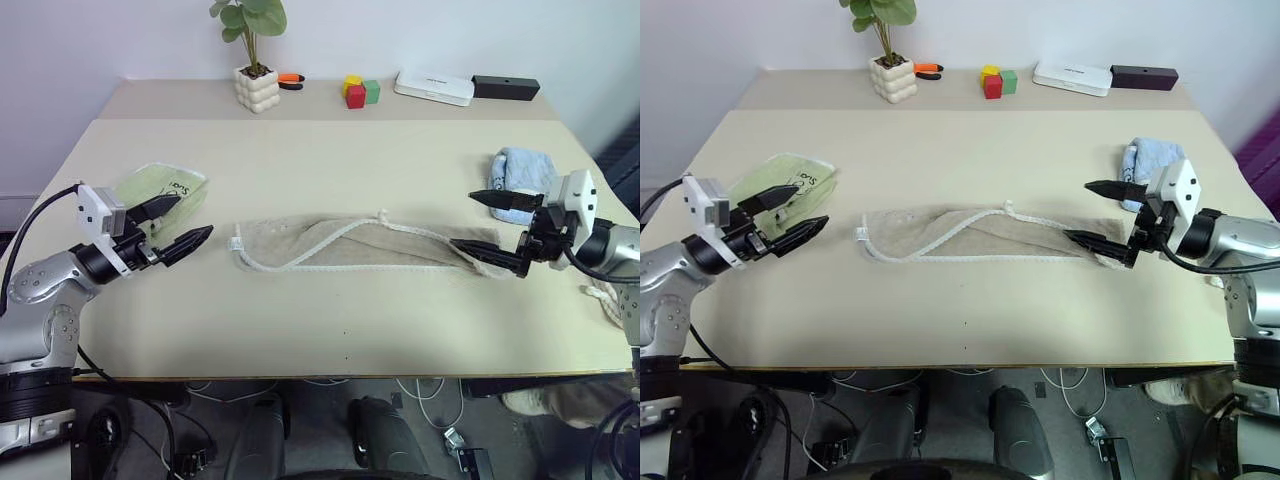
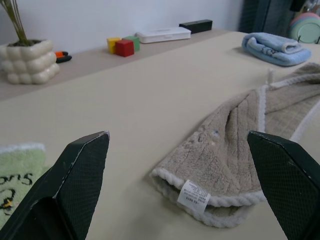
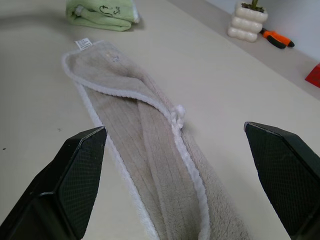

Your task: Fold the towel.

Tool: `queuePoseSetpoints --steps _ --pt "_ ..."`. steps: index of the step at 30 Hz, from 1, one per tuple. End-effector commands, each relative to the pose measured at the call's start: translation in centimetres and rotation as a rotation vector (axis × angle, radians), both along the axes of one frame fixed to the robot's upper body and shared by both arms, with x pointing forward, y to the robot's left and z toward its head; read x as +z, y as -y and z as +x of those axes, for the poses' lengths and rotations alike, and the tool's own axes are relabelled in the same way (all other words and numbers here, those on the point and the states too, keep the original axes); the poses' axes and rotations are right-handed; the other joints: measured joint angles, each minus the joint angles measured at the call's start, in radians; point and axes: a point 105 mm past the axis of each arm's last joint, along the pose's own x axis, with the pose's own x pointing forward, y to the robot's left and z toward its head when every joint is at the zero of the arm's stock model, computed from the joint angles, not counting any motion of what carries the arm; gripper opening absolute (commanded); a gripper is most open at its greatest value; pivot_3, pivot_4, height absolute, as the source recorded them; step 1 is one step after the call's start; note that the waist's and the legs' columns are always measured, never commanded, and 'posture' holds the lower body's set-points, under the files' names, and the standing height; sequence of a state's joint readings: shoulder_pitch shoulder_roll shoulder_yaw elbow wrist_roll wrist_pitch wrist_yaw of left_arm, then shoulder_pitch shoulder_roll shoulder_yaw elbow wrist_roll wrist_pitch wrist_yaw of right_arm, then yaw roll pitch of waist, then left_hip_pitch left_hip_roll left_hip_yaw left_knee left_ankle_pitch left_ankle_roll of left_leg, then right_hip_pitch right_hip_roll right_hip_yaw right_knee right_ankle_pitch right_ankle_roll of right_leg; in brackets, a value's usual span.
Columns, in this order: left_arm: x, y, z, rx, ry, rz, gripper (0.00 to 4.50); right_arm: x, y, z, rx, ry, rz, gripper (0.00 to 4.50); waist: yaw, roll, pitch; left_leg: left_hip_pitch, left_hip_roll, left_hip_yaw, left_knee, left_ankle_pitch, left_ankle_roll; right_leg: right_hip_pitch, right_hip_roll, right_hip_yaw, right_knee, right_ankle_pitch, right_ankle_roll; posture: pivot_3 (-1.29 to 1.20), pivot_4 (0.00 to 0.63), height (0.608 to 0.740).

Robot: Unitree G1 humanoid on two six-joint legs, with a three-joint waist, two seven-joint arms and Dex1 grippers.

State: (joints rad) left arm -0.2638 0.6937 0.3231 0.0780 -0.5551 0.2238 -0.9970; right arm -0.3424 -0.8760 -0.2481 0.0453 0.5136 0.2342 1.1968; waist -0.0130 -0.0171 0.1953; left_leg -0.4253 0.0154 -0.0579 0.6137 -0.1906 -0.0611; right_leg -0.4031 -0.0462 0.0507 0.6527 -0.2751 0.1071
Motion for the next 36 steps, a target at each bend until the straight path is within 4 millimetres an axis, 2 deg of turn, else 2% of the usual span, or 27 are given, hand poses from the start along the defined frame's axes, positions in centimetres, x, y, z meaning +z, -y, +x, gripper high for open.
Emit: queuePoseSetpoints --steps 1,8,14,17,21,26,29,32,36 --pt "1.0 0.5 0.3 -0.013 0.06 0.009 4.5 1.5 0.5 0.0 -0.019 0.071 -0.006 4.49 0.0 0.0 0.0 0.0 0.0 0.0 0.0 0.0 0.0 0.0 0.0 0.0 0.0 0.0 0.0 0.0 0.15 0.74" --pt "1.2 1.9 1.8 -0.046 0.099 0.001 4.5 1.7 0.3 0.8 -0.038 0.127 0.001 4.49 -0.001 0.0 0.0 0.0 0.0 0.0 0.0 0.0 0.0 0.0 0.0 0.0 0.0 0.0 0.0 0.0 0.15 0.74" --pt "1.4 1.8 2.1 -0.042 0.125 0.005 4.5 1.8 -0.8 2.4 -0.038 0.177 0.036 4.49 -0.006 0.0 0.0 0.0 0.0 0.0 0.0 0.0 0.0 0.0 0.0 0.0 0.001 0.0 0.0 0.0 0.15 0.74" --pt "1.2 2.2 1.7 -0.051 0.116 0.002 4.5 1.7 -1.7 3.2 -0.021 0.17 0.06 4.49 -0.005 0.0 0.0 0.0 0.0 0.0 0.0 0.0 0.0 0.0 0.0 0.0 0.001 0.0 0.0 0.0 0.15 0.74" --pt "0.9 1.5 0.6 -0.071 0.085 -0.002 4.5 1.2 -3.3 3.4 0.02 0.163 0.062 4.49 -0.004 0.0 0.0 0.0 0.0 0.0 0.0 0.0 0.0 0.0 0.0 0.0 0.001 0.0 0.0 0.0 0.15 0.74" --pt "0.3 2.7 -2.5 -0.202 -0.05 -0.036 4.5 0.3 -4.4 3.5 0.066 0.149 0.101 4.49 -0.004 0.0 0.0 0.0 0.0 0.0 0.0 0.0 0.0 0.0 0.0 0.0 0.001 0.0 0.0 0.0 0.15 0.74" --pt "0.5 2.3 -3.5 -0.25 -0.088 -0.022 4.5 0.7 -6.0 3.4 0.084 0.172 0.119 4.49 -0.004 0.0 0.0 0.0 0.0 0.0 0.0 0.0 0.0 0.0 0.0 0.0 0.002 0.0 0.0 0.0 0.15 0.74" --pt "0.2 2.3 -3.3 -0.257 -0.098 0.014 4.5 0.8 -7.0 3.2 0.092 0.188 0.134 4.49 -0.002 0.0 0.0 0.001 0.0 0.0 0.0 0.0 0.0 0.0 0.0 0.0 0.002 0.0 0.0 0.0 0.15 0.74" --pt "-1.4 2.7 -1.8 -0.226 -0.06 0.184 4.5 0.6 -7.7 2.6 0.075 0.206 0.164 4.49 0.003 0.0 0.0 0.001 0.0 -0.001 0.0 0.0 0.0 0.0 0.0 0.0 0.002 0.0 0.0 0.0 0.15 0.74"
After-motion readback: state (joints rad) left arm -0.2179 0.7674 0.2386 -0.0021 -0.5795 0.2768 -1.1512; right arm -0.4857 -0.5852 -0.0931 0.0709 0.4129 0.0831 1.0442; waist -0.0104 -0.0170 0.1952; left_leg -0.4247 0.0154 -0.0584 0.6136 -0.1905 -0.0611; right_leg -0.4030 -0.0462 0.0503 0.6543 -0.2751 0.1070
